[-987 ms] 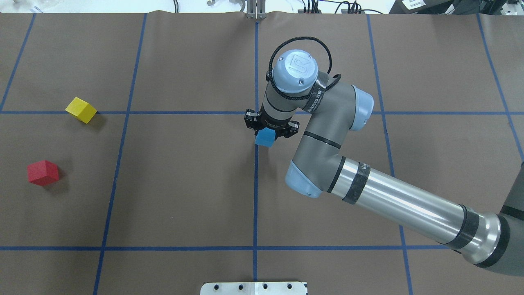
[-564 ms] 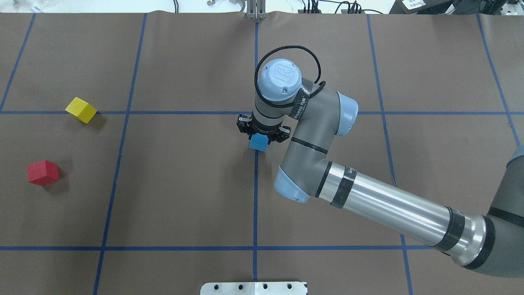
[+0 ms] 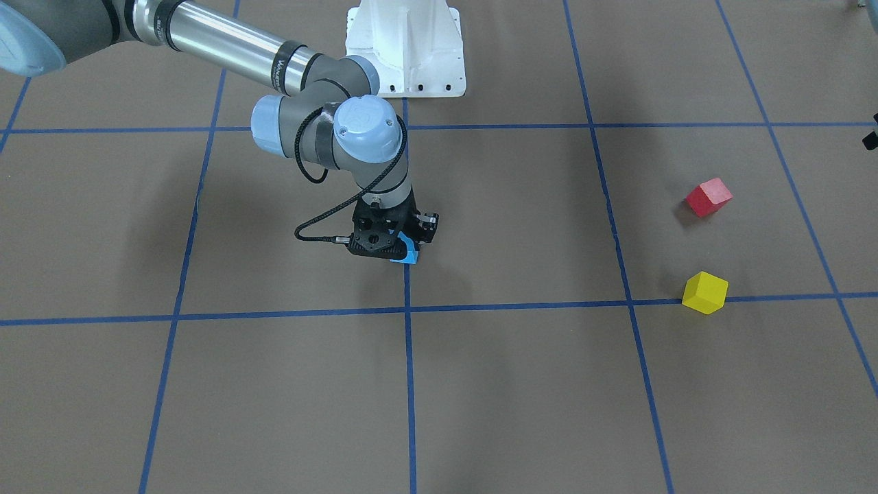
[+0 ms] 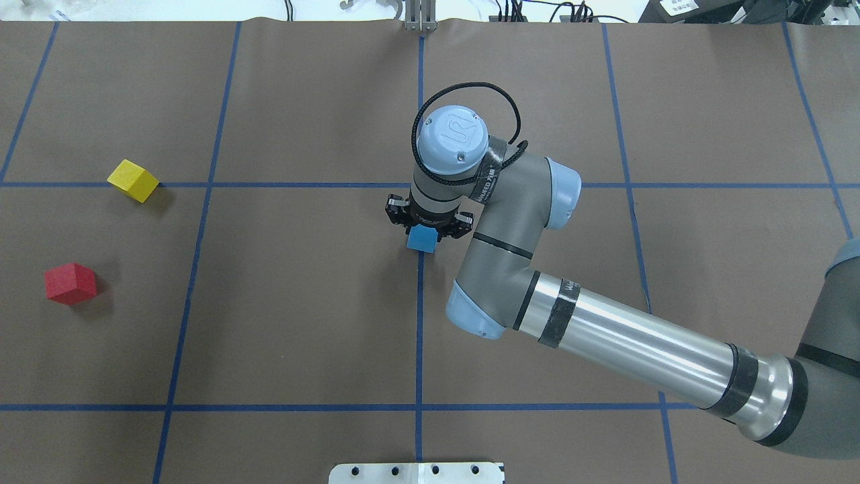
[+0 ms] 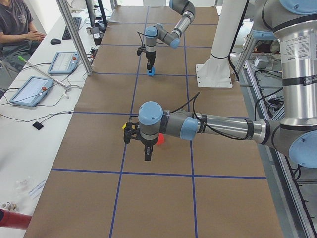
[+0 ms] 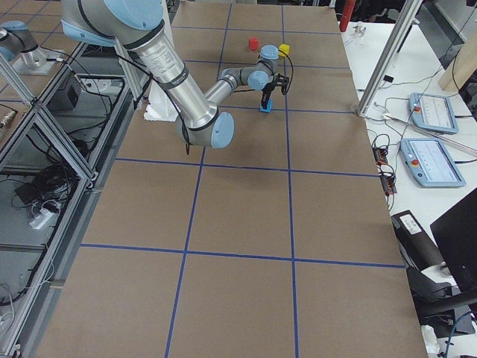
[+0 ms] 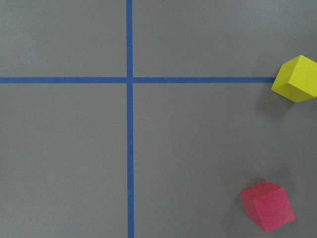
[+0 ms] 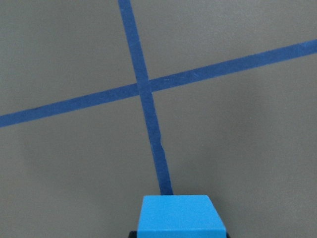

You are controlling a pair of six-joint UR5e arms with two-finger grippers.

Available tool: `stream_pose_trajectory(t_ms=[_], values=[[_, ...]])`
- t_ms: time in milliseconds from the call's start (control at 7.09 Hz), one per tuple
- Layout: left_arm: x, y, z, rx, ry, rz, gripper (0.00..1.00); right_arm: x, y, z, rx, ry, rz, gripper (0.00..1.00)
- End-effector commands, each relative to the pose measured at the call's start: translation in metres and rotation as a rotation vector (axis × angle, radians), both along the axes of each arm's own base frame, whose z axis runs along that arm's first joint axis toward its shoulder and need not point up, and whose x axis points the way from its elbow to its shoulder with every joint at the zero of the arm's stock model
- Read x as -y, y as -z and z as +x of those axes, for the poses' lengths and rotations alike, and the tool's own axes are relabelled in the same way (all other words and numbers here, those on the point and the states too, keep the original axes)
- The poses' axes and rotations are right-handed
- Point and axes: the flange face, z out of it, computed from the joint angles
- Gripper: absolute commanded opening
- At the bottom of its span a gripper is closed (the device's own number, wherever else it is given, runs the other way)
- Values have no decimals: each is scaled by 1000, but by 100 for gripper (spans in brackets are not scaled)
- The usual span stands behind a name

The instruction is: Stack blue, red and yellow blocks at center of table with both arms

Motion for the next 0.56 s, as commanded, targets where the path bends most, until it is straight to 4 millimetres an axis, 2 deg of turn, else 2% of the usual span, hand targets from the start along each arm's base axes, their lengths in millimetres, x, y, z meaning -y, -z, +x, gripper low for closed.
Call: stream_pose_trajectory(t_ms=[0,141,282,423], values=[[0,1,0,0,0,1,100,-5,0,-5,-9,36,59,38],[1,2,0,0,0,5,100,-6,0,-6,-9,38,60,59],[1,2,0,-1,4,1,100,-6,0,-6,-10,37,61,99],[1,2,0,-1,5,-1,100,-6,0,-6,-10,36,62,100]])
